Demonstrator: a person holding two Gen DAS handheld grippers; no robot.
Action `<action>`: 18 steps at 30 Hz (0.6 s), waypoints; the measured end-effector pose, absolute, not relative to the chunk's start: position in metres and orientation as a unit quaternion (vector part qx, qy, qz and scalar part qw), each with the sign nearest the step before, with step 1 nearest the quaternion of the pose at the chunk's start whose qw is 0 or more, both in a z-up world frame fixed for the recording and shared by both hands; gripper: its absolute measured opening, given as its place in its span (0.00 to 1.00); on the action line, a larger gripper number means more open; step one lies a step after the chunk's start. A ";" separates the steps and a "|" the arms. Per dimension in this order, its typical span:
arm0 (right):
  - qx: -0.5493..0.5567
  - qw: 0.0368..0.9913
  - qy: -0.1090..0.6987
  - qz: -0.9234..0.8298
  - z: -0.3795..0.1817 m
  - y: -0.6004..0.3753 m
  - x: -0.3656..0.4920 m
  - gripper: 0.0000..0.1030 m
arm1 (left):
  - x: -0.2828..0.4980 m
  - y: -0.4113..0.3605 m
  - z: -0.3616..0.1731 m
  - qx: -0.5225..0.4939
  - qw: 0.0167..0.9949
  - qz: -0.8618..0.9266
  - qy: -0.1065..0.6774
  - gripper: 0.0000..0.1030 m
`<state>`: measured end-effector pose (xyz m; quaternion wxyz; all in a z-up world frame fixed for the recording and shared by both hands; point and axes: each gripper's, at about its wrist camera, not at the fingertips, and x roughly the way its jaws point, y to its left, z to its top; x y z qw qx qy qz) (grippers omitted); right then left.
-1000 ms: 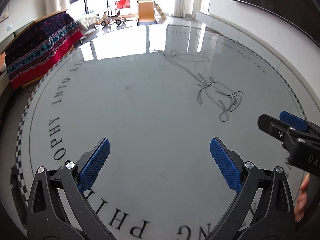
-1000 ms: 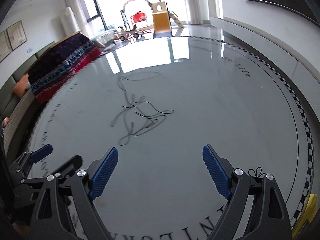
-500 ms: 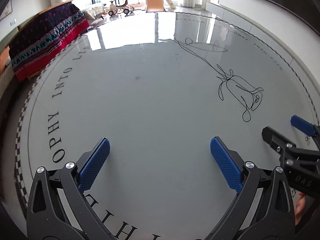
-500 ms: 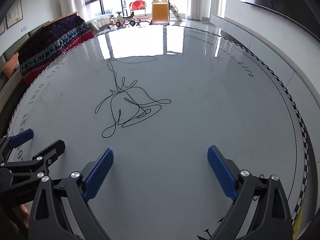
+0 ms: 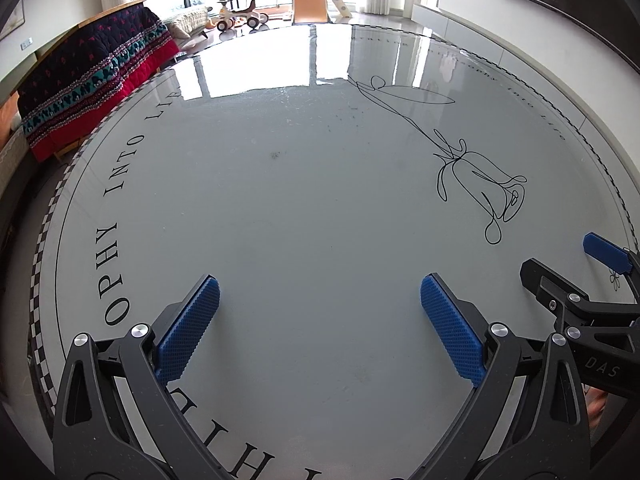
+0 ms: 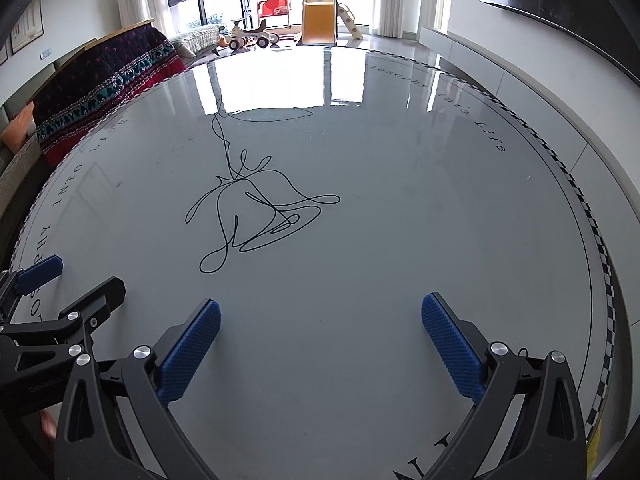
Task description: Collect trash
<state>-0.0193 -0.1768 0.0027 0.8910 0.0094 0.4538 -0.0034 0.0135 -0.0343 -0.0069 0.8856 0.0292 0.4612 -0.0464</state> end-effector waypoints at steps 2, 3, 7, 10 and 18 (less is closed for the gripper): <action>0.009 0.891 0.454 -0.003 0.003 -0.177 -0.019 0.97 | 0.014 -0.034 -0.007 0.029 0.886 -0.046 0.461 0.94; 0.009 0.891 0.454 -0.003 0.003 -0.177 -0.020 0.97 | 0.013 -0.034 -0.007 0.029 0.886 -0.046 0.461 0.94; 0.009 0.891 0.454 -0.003 0.003 -0.177 -0.019 0.97 | 0.013 -0.034 -0.007 0.029 0.886 -0.046 0.461 0.94; 0.009 0.891 0.454 -0.003 0.003 -0.177 -0.019 0.97 | 0.013 -0.034 -0.007 0.029 0.886 -0.046 0.461 0.94; 0.009 0.891 0.454 -0.003 0.003 -0.176 -0.019 0.97 | 0.013 -0.035 -0.007 0.029 0.886 -0.046 0.461 0.94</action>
